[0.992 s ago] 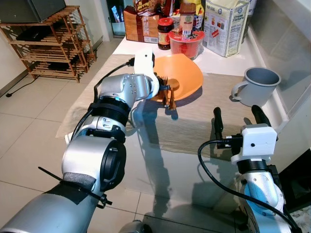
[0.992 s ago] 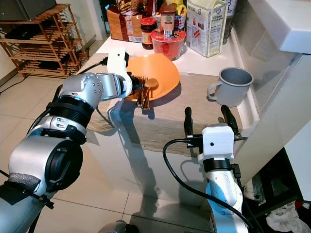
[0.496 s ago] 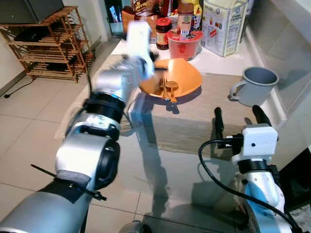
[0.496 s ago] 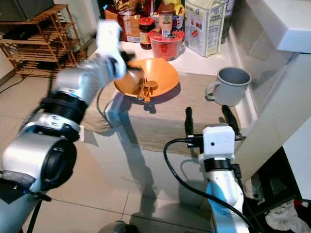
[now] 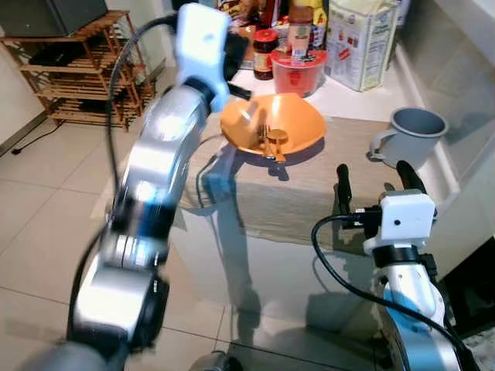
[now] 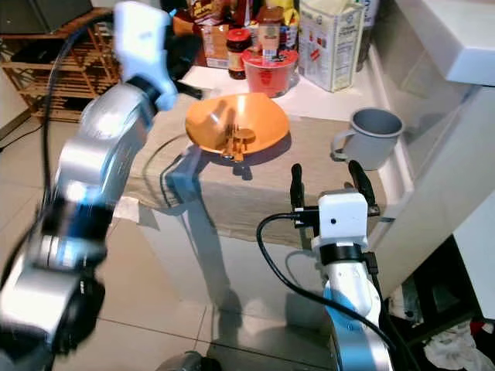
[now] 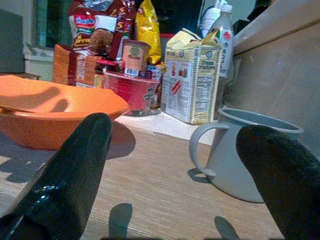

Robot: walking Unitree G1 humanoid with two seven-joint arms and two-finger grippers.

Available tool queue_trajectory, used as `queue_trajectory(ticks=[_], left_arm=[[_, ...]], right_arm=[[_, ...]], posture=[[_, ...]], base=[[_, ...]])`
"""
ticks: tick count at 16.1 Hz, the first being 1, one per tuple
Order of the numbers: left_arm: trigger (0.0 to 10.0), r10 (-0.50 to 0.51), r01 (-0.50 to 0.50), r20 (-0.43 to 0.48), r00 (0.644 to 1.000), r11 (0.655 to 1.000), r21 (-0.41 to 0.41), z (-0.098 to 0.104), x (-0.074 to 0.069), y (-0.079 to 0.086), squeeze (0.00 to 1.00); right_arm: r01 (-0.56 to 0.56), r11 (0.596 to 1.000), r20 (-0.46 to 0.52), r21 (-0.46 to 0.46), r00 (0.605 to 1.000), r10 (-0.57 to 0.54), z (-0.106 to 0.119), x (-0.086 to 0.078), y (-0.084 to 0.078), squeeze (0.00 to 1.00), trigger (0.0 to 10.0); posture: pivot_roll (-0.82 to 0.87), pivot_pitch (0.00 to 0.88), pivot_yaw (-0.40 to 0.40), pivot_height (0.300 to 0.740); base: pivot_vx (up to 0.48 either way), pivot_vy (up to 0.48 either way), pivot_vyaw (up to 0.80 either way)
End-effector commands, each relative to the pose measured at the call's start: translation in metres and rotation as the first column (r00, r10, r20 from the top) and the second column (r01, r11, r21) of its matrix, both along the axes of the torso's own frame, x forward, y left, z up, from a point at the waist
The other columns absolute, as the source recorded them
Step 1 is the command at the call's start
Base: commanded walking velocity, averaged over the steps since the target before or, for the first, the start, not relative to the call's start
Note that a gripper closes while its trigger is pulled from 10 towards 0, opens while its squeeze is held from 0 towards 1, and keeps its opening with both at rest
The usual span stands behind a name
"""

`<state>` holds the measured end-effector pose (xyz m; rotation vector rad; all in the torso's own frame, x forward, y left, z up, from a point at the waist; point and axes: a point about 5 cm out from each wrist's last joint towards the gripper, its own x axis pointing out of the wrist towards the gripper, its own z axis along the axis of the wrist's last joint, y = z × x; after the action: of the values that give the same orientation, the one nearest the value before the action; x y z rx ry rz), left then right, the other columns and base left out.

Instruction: Setting the table

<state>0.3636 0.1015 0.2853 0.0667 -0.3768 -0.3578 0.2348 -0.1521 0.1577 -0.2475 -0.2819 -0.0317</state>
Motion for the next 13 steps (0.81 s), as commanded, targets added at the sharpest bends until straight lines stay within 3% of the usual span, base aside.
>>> queue_trajectory(ticks=[1, 3, 5, 8, 11, 13], left_arm=[[10.0, 0.045, -0.044, 0.075, 0.996, 0.999, -0.022, 0.006, -0.008, 0.006, 1.0], [10.0, 0.013, -0.015, 0.083, 0.996, 1.0, 0.012, -0.004, -0.019, -0.002, 1.0], [10.0, 0.004, -0.005, 0.025, 1.0, 0.999, 0.032, -0.025, -0.024, -0.008, 1.0], [10.0, 0.107, -0.111, -0.106, 0.989, 0.993, -0.028, -0.06, -0.028, 0.018, 1.0], [10.0, 0.165, -0.165, -0.061, 0.984, 0.986, 0.001, -0.061, -0.05, 0.045, 1.0], [10.0, 0.185, -0.185, -0.122, 0.975, 0.983, 0.013, -0.077, -0.06, 0.053, 1.0]], right_arm=[[0.007, 1.0, 0.014, -0.001, 1.0, -0.007, 0.002, 0.003, -0.002, 0.0, 10.0], [-0.002, 1.0, 0.018, -0.003, 1.0, 0.002, 0.002, 0.006, -0.002, 0.0, 10.0], [-0.013, 1.0, 0.019, -0.002, 1.0, 0.013, 0.001, 0.01, 0.0, 0.0, 10.0], [-0.008, 0.999, 0.026, 0.033, 1.0, 0.007, -0.001, 0.014, 0.0, 0.0, 10.0], [0.026, 0.998, 0.052, 0.062, 0.998, -0.03, 0.001, 0.006, -0.007, 0.0, 10.0], [0.048, 0.996, 0.063, 0.081, 0.997, -0.053, 0.0, 0.002, -0.01, 0.0, 10.0]], posture=[[-0.02, 0.0, 0.071, 0.718], [-0.01, 0.0, 0.057, 0.718], [0.01, 0.0, 0.045, 0.718], [0.02, 0.0, 0.054, 0.718], [0.03, 0.0, 0.063, 0.718], [0.04, 0.0, 0.061, 0.718]], base=[[0.0, 0.0, 0.0], [0.0, 0.0, 0.0], [0.0, 0.0, 0.0], [0.0, 0.0, 0.0], [0.0, 0.0, 0.0], [0.0, 0.0, 0.0]])
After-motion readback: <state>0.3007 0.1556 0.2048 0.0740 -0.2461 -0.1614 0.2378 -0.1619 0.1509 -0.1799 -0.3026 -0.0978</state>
